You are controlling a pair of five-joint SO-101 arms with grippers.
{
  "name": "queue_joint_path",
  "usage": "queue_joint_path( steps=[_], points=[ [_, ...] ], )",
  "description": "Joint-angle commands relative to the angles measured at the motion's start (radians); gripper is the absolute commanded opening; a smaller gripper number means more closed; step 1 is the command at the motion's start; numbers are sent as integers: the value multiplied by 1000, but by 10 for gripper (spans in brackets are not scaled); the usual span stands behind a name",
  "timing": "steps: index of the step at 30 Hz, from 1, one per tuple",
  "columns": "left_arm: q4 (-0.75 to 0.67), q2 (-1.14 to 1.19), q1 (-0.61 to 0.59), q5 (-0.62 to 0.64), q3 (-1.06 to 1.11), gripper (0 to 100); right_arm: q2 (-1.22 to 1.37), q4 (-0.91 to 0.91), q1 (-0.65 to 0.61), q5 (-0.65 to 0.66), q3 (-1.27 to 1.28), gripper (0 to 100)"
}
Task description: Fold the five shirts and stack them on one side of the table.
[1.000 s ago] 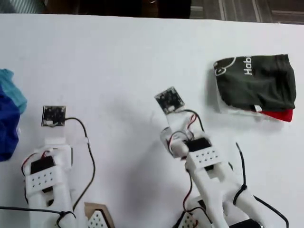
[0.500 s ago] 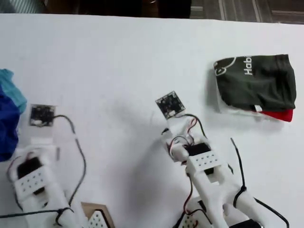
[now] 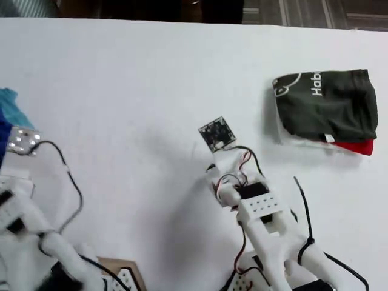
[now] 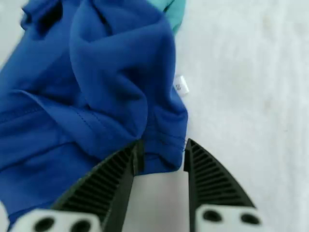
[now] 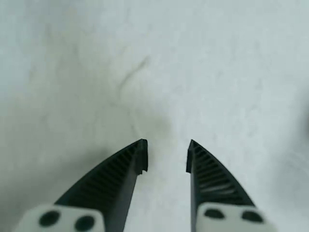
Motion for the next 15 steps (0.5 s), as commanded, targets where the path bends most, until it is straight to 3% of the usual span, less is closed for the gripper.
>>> queue_joint_path(
  steps=[1, 9, 15],
  points=[
    [94, 141, -15, -9, -168, 162, -35, -19, 4, 0, -3, 141],
    [155, 305, -14, -89, -242, 161, -35, -19, 4, -3, -3, 141],
    [115, 393, -15, -91, -295, 161, -35, -19, 4, -3, -3, 141]
  ],
)
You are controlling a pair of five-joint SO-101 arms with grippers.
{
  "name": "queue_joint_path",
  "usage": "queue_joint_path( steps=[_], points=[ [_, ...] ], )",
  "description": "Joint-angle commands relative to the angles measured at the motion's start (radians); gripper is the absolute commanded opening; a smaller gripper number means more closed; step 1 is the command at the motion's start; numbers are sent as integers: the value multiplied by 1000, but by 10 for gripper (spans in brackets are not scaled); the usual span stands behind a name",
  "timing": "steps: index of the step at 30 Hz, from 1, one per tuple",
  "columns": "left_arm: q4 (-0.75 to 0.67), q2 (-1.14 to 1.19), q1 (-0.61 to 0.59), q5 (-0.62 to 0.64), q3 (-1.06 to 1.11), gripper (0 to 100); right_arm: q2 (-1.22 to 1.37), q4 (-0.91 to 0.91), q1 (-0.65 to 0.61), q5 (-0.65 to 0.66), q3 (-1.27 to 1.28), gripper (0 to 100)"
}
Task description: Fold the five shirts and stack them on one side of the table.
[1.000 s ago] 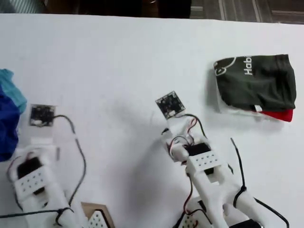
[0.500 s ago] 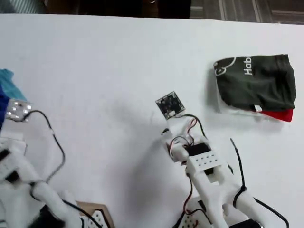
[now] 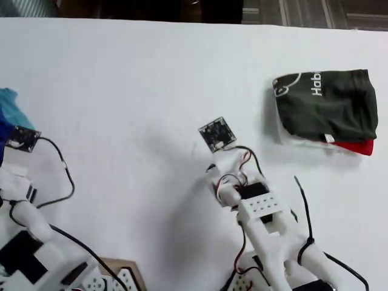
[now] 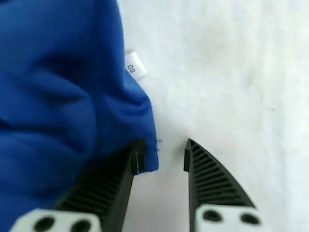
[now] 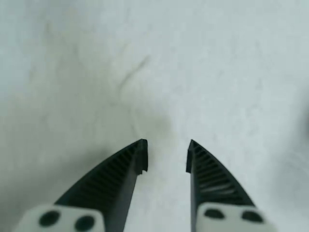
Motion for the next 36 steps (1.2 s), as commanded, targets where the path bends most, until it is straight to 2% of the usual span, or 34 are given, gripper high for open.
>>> queue_joint_path(
  steps=[1, 13, 15, 18, 24, 29, 36],
  points=[
    [-23, 34, -11, -11, -71, 161, -35, -19, 5, -5, -3, 141],
    [-17, 201, -57, -20, -194, 160, -35, -19, 5, -5, -3, 141],
    [-17, 201, -55, -20, -194, 127, -35, -19, 5, -6, -3, 141],
    [-23, 201, -55, -20, -196, 15, -35, -19, 5, -6, -3, 141],
    [-20, 198, -57, -17, -196, 27, -35, -19, 5, -6, -3, 141],
    [-14, 141, -57, -17, -186, 27, -35, -38, 5, -6, 0, 141],
    [135, -41, -51, -18, -188, 27, -35, -53, 5, -6, 8, 141]
  ],
)
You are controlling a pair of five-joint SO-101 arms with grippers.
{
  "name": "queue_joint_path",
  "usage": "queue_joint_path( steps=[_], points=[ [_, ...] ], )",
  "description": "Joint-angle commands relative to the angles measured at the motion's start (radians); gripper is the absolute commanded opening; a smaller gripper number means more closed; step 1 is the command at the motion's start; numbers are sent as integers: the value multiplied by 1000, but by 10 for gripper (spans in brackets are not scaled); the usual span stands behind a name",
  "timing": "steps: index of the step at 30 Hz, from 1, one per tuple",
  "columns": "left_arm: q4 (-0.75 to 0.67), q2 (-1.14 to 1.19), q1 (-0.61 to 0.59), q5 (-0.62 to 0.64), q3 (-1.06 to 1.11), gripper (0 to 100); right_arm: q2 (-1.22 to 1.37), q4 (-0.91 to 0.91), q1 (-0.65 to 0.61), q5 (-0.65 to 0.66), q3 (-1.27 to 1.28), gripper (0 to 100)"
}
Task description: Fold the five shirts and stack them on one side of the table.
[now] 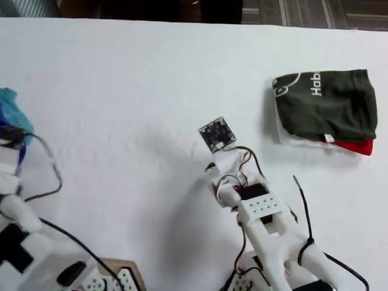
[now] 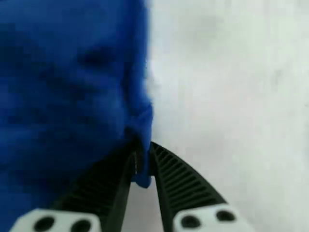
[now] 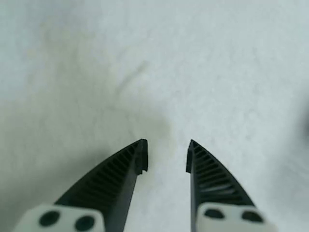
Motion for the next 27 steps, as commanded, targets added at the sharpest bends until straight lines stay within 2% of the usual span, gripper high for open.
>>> queue_joint_path(
  steps=[1, 7, 12, 16, 20, 27],
  points=[
    [54, -129, -5, -8, -38, 27, -35, -18, 2, -6, -5, 141],
    [115, -230, 0, -5, -42, 27, -35, -18, 2, -6, -5, 141],
    [253, -350, 95, 34, -45, 27, -35, -19, 2, -8, -5, 141],
    [394, -517, 258, 147, -74, 27, -33, -19, 4, -8, -5, 141],
    [551, -658, 477, 259, -171, 26, -33, -19, 5, -8, -5, 141],
    [743, -718, 825, 463, -443, 26, -33, -41, 10, -8, 5, 141]
  ],
)
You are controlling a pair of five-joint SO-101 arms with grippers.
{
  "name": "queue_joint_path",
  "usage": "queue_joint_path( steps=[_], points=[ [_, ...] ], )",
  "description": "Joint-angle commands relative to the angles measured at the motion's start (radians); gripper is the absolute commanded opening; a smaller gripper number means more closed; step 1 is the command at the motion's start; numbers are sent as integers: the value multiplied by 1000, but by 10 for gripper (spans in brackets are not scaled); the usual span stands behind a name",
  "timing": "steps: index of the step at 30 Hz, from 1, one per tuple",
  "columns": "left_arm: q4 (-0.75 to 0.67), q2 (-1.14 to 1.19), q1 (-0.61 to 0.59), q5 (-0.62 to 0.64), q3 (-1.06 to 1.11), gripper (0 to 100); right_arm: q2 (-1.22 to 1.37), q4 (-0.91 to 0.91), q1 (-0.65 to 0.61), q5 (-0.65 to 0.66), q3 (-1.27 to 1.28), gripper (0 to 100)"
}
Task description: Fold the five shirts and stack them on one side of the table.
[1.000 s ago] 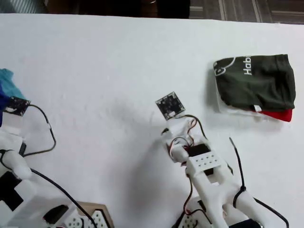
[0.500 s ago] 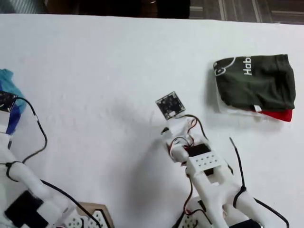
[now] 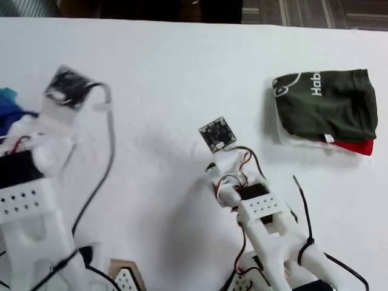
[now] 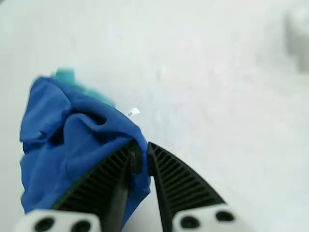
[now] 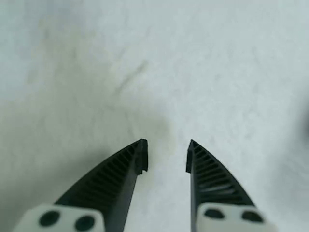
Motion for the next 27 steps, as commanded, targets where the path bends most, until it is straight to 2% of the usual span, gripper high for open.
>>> queue_joint_path(
  steps=[1, 8, 11, 15, 27],
  points=[
    [78, -32, 180, 91, -165, 26, -33, -48, 12, -8, 11, 141],
    [203, -31, 407, 204, -344, 26, -33, -73, 27, -9, 21, 141],
    [273, -37, 468, 227, -395, 26, -33, -74, 70, -84, 17, 141],
    [353, -41, 477, 226, -443, 26, -35, -74, 104, -127, 15, 141],
    [351, -110, 514, 221, -407, 26, -35, -74, 101, -132, 15, 144]
  ],
)
